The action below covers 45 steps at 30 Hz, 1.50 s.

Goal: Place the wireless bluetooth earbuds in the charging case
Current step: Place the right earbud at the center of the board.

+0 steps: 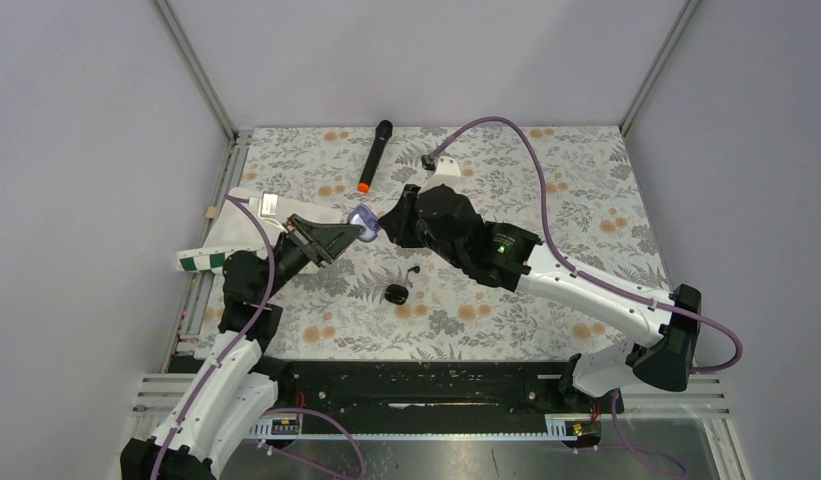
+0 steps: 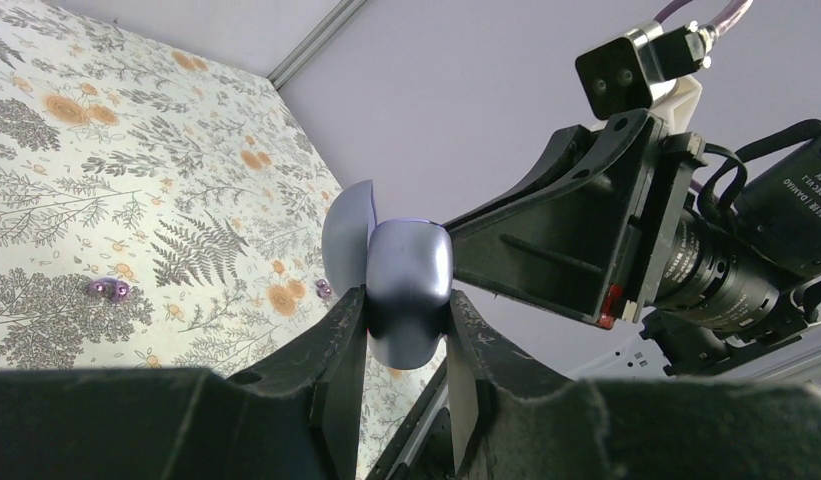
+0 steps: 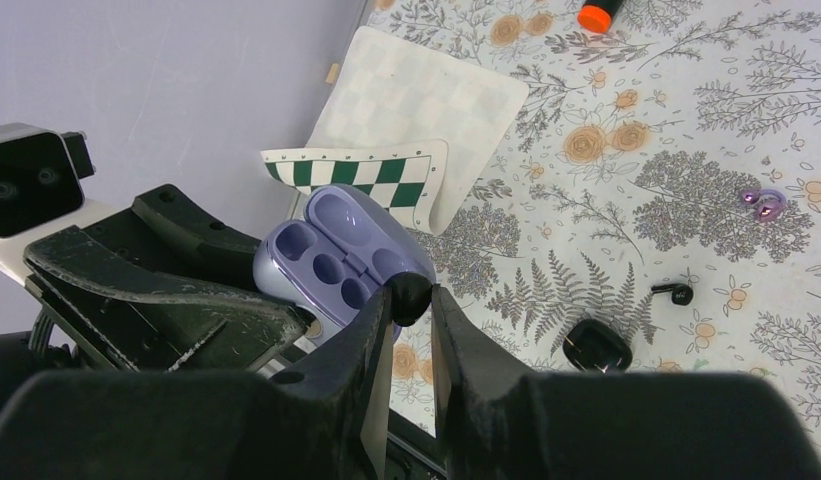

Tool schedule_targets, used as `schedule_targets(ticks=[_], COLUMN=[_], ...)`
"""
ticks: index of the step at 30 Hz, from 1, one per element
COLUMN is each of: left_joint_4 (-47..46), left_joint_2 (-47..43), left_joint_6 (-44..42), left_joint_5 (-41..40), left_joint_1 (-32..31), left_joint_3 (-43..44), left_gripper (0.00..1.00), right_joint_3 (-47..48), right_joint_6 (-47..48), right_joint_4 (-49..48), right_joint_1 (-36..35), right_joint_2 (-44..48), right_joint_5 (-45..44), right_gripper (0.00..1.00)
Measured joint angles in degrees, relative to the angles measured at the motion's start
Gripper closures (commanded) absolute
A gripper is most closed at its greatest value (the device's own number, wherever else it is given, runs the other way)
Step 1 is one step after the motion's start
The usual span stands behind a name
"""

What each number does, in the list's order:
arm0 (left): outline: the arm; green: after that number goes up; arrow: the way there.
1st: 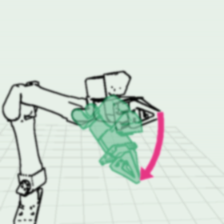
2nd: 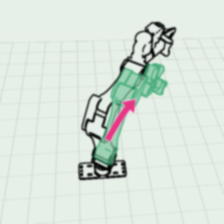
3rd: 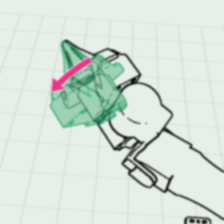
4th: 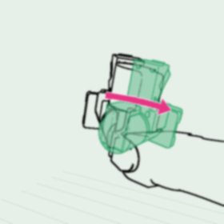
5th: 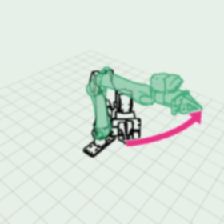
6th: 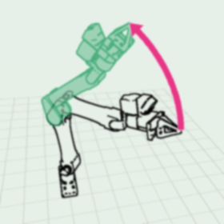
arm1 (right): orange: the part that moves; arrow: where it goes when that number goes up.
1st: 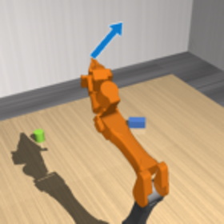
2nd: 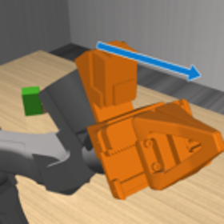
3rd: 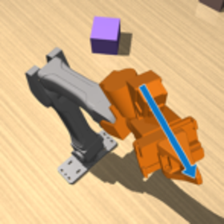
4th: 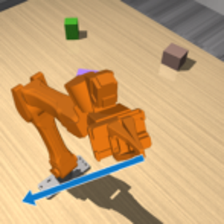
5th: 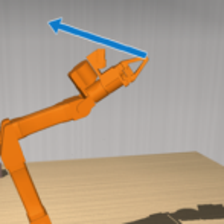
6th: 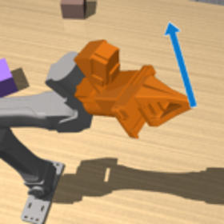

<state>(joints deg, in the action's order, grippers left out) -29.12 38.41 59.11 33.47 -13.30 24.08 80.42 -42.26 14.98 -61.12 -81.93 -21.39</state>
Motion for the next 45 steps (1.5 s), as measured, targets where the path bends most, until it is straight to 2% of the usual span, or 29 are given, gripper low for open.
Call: schedule_targets(ticks=[45], left_joint_4=[-0.92], left_joint_2=[0.33], left_joint_6=[-2.01], left_joint_5=[-0.5], left_joint_1=[0.0], left_joint_3=[0.35], left_gripper=[1.0], right_joint_3=[4.0], right_joint_6=[1.51], right_joint_4=[4.31], right_joint_1=[-1.22], right_joint_2=[-2.69], right_joint_5=[2.01], right_gripper=[1.0])
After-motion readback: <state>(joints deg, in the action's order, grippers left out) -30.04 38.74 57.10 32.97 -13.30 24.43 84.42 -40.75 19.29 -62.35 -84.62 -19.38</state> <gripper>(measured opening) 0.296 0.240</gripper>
